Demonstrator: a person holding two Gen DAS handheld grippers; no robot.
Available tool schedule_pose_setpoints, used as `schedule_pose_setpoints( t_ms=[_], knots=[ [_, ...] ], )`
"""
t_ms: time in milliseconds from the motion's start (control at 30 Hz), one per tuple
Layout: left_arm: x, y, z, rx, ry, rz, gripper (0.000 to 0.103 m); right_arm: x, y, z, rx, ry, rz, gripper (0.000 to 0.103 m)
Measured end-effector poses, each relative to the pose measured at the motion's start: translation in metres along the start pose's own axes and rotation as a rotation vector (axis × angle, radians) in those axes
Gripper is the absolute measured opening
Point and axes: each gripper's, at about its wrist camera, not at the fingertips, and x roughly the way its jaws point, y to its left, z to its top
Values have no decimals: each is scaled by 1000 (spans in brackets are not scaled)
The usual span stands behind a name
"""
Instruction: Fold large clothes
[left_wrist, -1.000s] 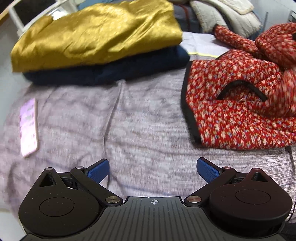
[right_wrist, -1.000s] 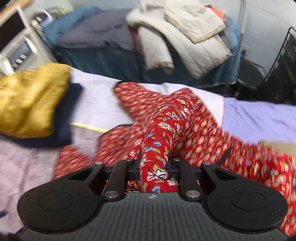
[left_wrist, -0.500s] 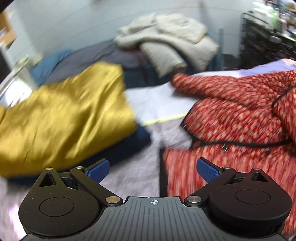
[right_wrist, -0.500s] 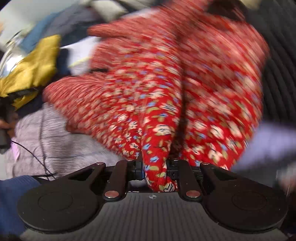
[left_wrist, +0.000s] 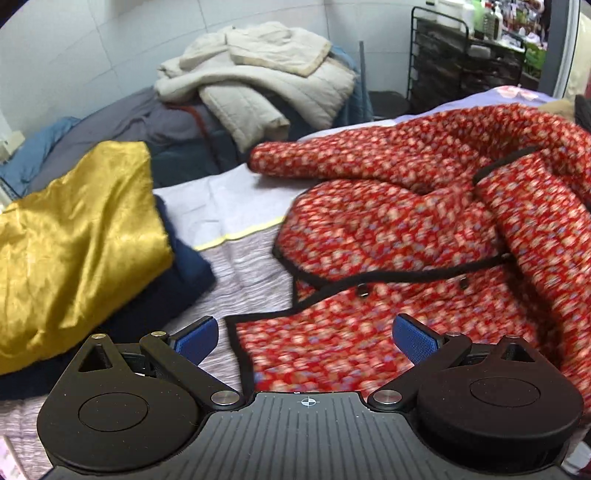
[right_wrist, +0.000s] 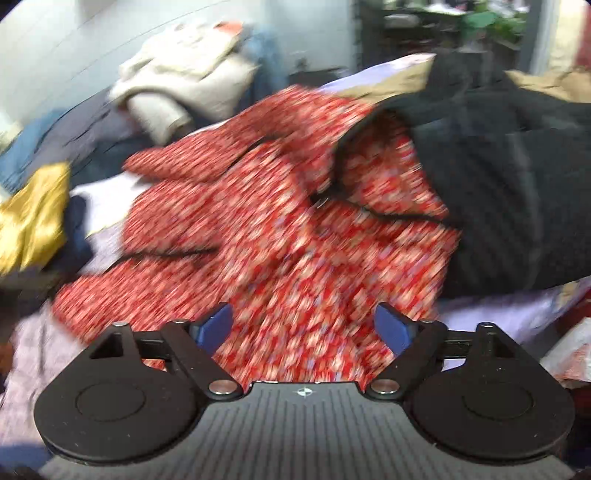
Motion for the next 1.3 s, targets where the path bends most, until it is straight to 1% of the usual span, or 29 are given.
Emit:
schedule_pose_setpoints(
  t_ms=[67, 133, 167, 233, 300, 367, 400, 433, 533, 600, 700, 733, 800, 833, 867, 933, 967, 1033, 1100, 1167, 1233, 1267, 1300],
  knots=[
    [-1, 10, 7, 2, -31, 24, 103, 8, -14, 8, 66, -23, -41, 87],
    [-7, 13, 22, 2, -87, 26, 103, 17, -25, 10, 116, -37, -57, 87],
    [-8, 13, 33, 6, -128, 15, 103, 20, -34, 8, 130, -35, -74, 87],
    [-9, 5, 56, 45, -236, -48, 103, 25, -49, -2, 140, -23, -108, 87],
    [-10, -14, 80, 144, -361, -151, 103, 34, -61, -12, 184, 12, -116, 87],
    [-4, -43, 105, 301, -464, -239, 103, 38, -79, -25, 269, 40, -84, 87],
    [4, -60, 118, 393, -493, -274, 103, 41, -86, -31, 311, 52, -69, 87],
    [14, -78, 131, 471, -501, -301, 103, 43, -93, -37, 349, 62, -55, 87],
    [54, -127, 172, 653, -467, -393, 103, 45, -112, -55, 425, 83, -46, 87],
    [82, -157, 196, 726, -442, -426, 103, 47, -122, -66, 449, 96, -29, 87],
    [115, -196, 219, 819, -408, -471, 103, 50, -136, -83, 503, 114, -13, 87],
    [125, -209, 224, 870, -397, -479, 103, 52, -141, -87, 533, 123, 3, 87],
    [145, -232, 226, 984, -387, -459, 103, 56, -151, -97, 601, 126, 55, 87],
    [154, -240, 227, 1035, -376, -470, 103, 58, -155, -101, 621, 128, 72, 87],
    [160, -245, 228, 1067, -359, -505, 103, 62, -159, -104, 643, 137, 93, 87],
    [173, -252, 229, 1093, -290, -591, 103, 71, -165, -108, 671, 155, 125, 87],
    [181, -256, 227, 1110, -256, -614, 103, 75, -168, -109, 681, 165, 149, 87],
    [192, -262, 221, 1141, -238, -621, 103, 88, -170, -108, 685, 191, 209, 86],
    [198, -264, 215, 1157, -229, -622, 103, 95, -172, -108, 679, 208, 229, 71],
    [201, -263, 209, 1162, -237, -581, 102, 101, -175, -110, 669, 213, 227, 66],
    [198, -258, 204, 1156, -251, -562, 93, 110, -179, -115, 672, 240, 247, 62],
    [196, -255, 201, 1147, -256, -555, 86, 113, -179, -117, 677, 252, 260, 50],
    [187, -251, 197, 1129, -262, -546, 76, 112, -179, -117, 676, 235, 274, 37]
  ],
)
